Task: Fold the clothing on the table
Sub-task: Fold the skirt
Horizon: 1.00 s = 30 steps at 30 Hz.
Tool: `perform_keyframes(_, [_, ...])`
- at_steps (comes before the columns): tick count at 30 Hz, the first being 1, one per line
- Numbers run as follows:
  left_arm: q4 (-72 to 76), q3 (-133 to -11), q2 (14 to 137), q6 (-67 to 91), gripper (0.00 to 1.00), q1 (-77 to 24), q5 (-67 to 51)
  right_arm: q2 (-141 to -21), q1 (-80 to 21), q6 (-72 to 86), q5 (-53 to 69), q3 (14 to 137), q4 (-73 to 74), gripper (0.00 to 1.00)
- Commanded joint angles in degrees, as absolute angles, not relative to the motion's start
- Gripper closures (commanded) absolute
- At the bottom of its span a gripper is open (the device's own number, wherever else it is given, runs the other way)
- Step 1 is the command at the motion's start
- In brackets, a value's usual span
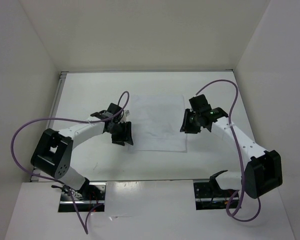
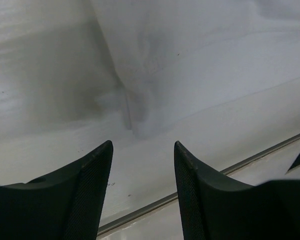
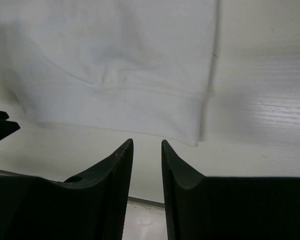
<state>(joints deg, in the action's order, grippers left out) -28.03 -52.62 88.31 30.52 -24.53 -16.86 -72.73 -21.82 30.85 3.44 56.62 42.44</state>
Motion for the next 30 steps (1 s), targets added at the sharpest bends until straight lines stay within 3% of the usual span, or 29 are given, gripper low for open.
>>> perform_keyframes(1, [-28.3, -52.2, 87.1, 33.2, 0.40, -27.1, -9.6, -75.0, -21.0, 31.6, 2.4, 56.3, 41.6, 0.65])
perform_keyframes(16, [-23.9, -52.0, 94.0, 35.9, 0.43, -30.2, -5.3, -73.5, -20.5, 32.7, 1.2, 56.3, 42.0, 0.65])
perform_keyframes(20, [-21.2, -51.4, 96.4, 35.9, 0.69, -30.2, -6.9, -72.9, -20.0, 33.8, 1.2, 55.7, 42.0, 0.65])
perform_keyframes(21, [-20.7, -51.4, 97.1, 35.9, 0.87, -30.2, -8.5, -72.9, -20.0, 34.5, 1.2, 55.0, 42.0, 0.65])
perform_keyframes(23, [-19.9, -50.8, 97.1, 36.6, 1.00, -30.2, -9.3, -73.4, -20.0, 35.2, 1.2, 54.5, 42.0, 0.65])
perform_keyframes(30, [-27.1, -52.1, 90.3, 38.6, 1.00, -30.8, -1.2, -79.1, -20.0, 36.4, 1.2, 53.8, 41.5, 0.62])
